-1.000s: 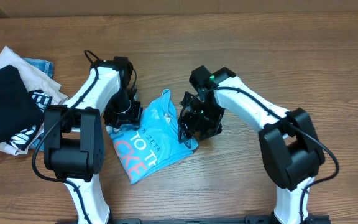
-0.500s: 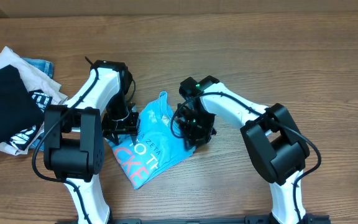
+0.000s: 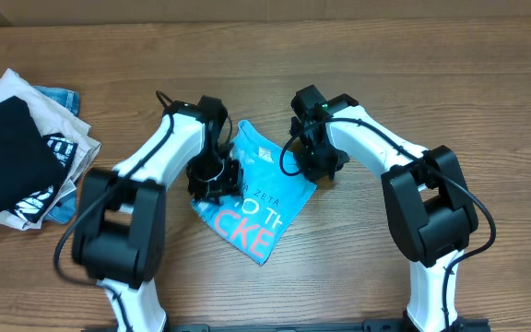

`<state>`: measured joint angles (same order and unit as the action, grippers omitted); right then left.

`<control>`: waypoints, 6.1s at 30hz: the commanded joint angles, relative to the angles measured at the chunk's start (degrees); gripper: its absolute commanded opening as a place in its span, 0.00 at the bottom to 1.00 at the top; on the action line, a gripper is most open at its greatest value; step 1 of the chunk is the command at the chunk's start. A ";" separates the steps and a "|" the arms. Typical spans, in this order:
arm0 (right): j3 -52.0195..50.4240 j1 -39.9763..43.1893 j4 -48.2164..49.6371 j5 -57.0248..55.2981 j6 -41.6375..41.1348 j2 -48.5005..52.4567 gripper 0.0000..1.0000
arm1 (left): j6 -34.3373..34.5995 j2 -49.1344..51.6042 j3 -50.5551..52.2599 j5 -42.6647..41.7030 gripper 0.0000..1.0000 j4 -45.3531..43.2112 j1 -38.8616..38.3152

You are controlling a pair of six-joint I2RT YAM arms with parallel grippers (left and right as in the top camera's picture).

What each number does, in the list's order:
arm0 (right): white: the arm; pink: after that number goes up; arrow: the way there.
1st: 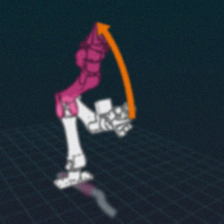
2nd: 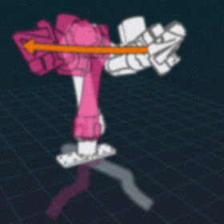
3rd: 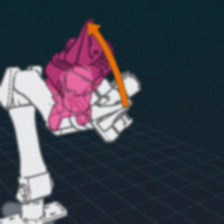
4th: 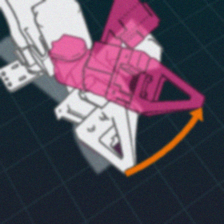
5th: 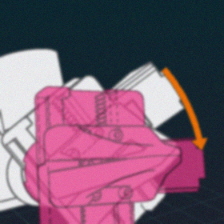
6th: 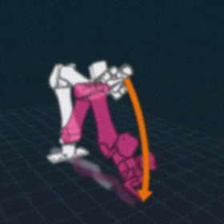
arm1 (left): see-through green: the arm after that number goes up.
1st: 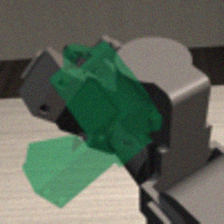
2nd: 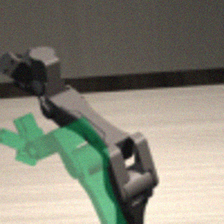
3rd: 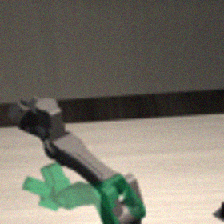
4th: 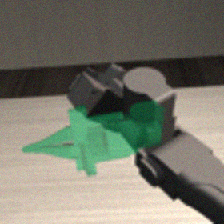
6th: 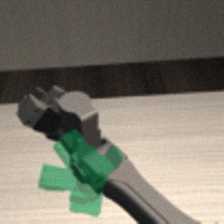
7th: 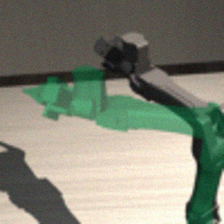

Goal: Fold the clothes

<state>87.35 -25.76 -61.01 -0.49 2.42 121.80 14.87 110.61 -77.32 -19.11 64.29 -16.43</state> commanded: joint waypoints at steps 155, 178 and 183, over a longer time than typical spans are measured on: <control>9.99 15.65 -0.81 1.81 -9.14 -31.95 1.00 | -14.56 -20.52 -22.38 13.46 1.00 4.42 16.39; -38.91 15.67 7.78 -2.89 -12.72 -81.64 1.00 | -11.91 -69.44 20.50 16.59 1.00 -4.17 16.39; -38.93 15.67 6.60 -2.86 -12.72 -80.78 1.00 | -11.91 -69.09 20.50 16.59 1.00 -3.15 16.39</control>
<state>48.93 -10.20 -54.46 -2.59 -9.87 40.97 1.78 41.43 -57.34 -3.31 60.75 -0.14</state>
